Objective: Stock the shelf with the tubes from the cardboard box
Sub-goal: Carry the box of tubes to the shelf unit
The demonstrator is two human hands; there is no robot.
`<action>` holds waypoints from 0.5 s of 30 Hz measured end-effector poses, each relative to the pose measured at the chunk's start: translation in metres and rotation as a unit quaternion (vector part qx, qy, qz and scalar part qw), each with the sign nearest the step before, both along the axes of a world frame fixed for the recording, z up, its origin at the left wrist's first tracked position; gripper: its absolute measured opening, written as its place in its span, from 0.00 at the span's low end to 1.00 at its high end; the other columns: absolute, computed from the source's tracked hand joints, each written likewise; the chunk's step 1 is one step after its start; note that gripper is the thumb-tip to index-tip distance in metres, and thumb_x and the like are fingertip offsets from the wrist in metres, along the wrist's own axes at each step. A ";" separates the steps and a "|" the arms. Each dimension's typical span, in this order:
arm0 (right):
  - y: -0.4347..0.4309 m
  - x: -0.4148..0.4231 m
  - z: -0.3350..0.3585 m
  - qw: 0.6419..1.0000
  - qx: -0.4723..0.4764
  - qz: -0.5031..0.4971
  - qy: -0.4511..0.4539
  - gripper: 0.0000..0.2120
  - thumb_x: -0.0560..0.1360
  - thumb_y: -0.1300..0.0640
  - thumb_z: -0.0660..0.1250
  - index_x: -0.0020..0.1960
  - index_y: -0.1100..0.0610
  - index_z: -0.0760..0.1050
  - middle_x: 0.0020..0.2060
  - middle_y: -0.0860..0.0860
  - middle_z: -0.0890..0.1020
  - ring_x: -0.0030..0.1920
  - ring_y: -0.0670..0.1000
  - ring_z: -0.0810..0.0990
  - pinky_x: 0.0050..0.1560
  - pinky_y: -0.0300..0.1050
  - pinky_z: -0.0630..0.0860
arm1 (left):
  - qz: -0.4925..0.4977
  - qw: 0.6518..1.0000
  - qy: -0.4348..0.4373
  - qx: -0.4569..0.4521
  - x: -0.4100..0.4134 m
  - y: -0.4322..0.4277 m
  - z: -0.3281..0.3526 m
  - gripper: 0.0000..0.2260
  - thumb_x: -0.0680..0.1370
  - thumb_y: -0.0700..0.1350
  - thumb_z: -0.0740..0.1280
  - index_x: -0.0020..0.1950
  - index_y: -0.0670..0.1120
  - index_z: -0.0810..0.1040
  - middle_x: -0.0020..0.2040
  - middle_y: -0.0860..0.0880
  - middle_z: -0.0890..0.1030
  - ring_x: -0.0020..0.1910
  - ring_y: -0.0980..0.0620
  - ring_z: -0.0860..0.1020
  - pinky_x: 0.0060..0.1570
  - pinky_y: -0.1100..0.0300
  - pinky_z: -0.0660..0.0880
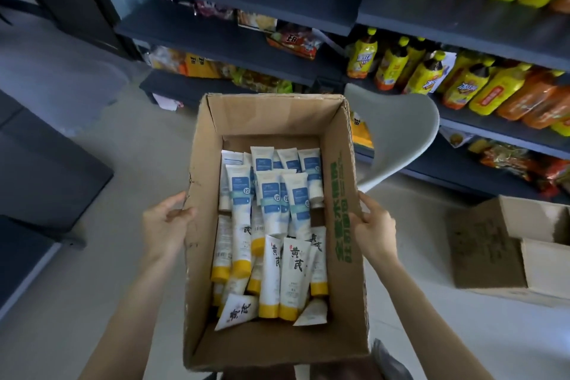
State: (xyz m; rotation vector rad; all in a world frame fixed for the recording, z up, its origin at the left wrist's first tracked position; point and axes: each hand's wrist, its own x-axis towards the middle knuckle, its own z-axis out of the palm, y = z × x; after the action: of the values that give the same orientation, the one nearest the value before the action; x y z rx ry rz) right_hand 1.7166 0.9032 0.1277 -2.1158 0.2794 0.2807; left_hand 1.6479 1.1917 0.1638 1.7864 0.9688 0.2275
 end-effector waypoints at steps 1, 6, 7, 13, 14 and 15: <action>0.015 0.008 0.000 1.000 0.001 -0.008 -0.002 0.24 0.76 0.66 0.61 0.68 0.47 0.71 0.36 0.57 0.85 0.42 0.61 0.83 0.48 0.60 0.80 | -0.005 1.000 -0.004 -0.002 0.014 0.016 0.003 0.20 0.73 0.30 0.68 0.65 0.39 0.75 0.54 0.38 0.81 0.46 0.47 0.78 0.52 0.56 0.75; 0.078 0.054 0.002 0.998 0.020 -0.061 0.006 0.24 0.76 0.66 0.61 0.69 0.50 0.70 0.36 0.61 0.84 0.42 0.60 0.83 0.47 0.58 0.80 | -0.056 0.998 -0.016 0.020 0.087 0.085 0.020 0.19 0.74 0.30 0.67 0.65 0.38 0.74 0.50 0.44 0.80 0.39 0.54 0.78 0.34 0.78 0.72; 0.090 0.064 0.002 0.997 0.025 -0.067 0.007 0.24 0.76 0.66 0.61 0.69 0.49 0.70 0.36 0.62 0.83 0.42 0.61 0.83 0.47 0.58 0.80 | -0.065 0.997 -0.021 0.019 0.102 0.096 0.021 0.19 0.74 0.30 0.66 0.65 0.38 0.74 0.49 0.45 0.79 0.35 0.60 0.78 0.33 0.79 0.71; 0.138 0.134 -0.003 0.996 0.032 -0.086 0.010 0.23 0.78 0.65 0.61 0.71 0.51 0.68 0.38 0.61 0.85 0.42 0.60 0.84 0.46 0.56 0.81 | -0.082 0.996 -0.002 0.031 0.186 0.147 0.014 0.19 0.74 0.29 0.66 0.65 0.38 0.74 0.49 0.43 0.79 0.30 0.64 0.78 0.36 0.76 0.73; 0.143 0.146 -0.004 0.996 0.028 -0.085 0.006 0.23 0.78 0.64 0.61 0.71 0.51 0.68 0.37 0.61 0.85 0.41 0.60 0.84 0.45 0.56 0.81 | -0.085 0.996 0.005 0.033 0.199 0.151 0.014 0.19 0.74 0.30 0.66 0.65 0.38 0.74 0.50 0.43 0.80 0.35 0.58 0.79 0.40 0.71 0.75; 0.149 0.161 -0.006 0.996 0.024 -0.084 0.002 0.23 0.78 0.65 0.61 0.71 0.50 0.68 0.38 0.60 0.85 0.40 0.60 0.84 0.44 0.56 0.81 | -0.088 0.996 0.012 0.033 0.214 0.156 0.013 0.19 0.74 0.31 0.66 0.65 0.39 0.75 0.51 0.43 0.80 0.40 0.52 0.79 0.45 0.64 0.76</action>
State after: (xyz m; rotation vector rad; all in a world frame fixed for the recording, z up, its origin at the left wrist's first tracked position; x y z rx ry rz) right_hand 1.8773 1.0521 0.1214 -2.0299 0.4447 0.1905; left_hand 1.8622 1.3473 0.1766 1.9264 0.8233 0.1277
